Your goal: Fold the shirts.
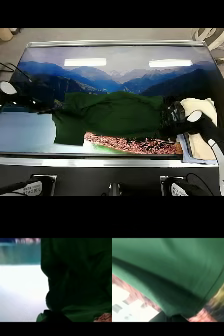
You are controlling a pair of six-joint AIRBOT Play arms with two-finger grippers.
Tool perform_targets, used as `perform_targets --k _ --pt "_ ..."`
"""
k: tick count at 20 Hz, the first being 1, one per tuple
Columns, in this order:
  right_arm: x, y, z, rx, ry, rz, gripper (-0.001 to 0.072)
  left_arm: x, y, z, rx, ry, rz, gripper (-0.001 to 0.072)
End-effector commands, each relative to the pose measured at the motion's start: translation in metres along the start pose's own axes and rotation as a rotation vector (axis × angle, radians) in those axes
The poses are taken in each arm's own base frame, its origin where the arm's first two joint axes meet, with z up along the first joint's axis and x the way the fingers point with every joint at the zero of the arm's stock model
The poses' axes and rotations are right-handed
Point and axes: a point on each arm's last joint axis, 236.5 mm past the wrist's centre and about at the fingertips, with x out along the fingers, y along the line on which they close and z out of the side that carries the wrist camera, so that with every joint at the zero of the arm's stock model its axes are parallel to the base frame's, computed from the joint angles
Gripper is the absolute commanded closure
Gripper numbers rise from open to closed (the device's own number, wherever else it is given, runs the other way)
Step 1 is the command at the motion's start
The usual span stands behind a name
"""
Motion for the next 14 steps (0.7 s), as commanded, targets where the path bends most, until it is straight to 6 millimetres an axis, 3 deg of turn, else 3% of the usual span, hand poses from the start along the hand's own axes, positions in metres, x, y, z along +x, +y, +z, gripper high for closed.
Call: perform_targets --k 1,2,3,4,5,6,7,8,10,12,14 --pt "-0.141 0.002 0.092 -0.246 -0.298 -0.281 0.0693 -0.152 -0.07 0.064 0.133 -0.475 -0.045 0.0682" --pt "-0.217 0.016 0.121 -0.345 -0.451 -0.432 0.0692 -0.234 -0.103 0.078 0.166 -0.714 -0.072 0.0681" --pt "-0.296 0.036 0.139 -0.427 -0.611 -0.592 0.0692 -0.319 -0.13 0.08 0.202 -0.957 -0.079 0.0681" --pt "-0.385 0.066 0.144 -0.492 -0.794 -0.773 0.0691 -0.41 -0.156 0.064 0.25 -1.22 -0.081 0.0681" --pt "-0.458 0.099 0.134 -0.523 -0.952 -0.918 0.0691 -0.483 -0.177 0.037 0.276 -1.436 -0.097 0.0681" --pt "-0.519 0.134 0.111 -0.501 -1.118 -1.006 0.0692 -0.541 -0.195 0.001 0.285 -1.612 -0.136 0.0681" --pt "-0.554 0.163 0.09 -0.479 -1.241 -1.027 0.0692 -0.572 -0.207 -0.029 0.282 -1.705 -0.181 0.0681" --pt "-0.574 0.186 0.07 -0.488 -1.308 -1.045 0.0692 -0.588 -0.215 -0.056 0.283 -1.749 -0.212 0.0681" --pt "-0.58 0.203 0.049 -0.5 -1.326 -1.056 0.0692 -0.59 -0.222 -0.083 0.308 -1.754 -0.209 0.0682" --pt "-0.568 0.199 0.047 -0.494 -1.278 -1.038 0.0692 -0.584 -0.218 -0.083 0.309 -1.729 -0.174 0.0682" --pt "-0.554 0.186 0.054 -0.48 -1.213 -1.016 0.0692 -0.569 -0.204 -0.07 0.294 -1.671 -0.09 0.0681"
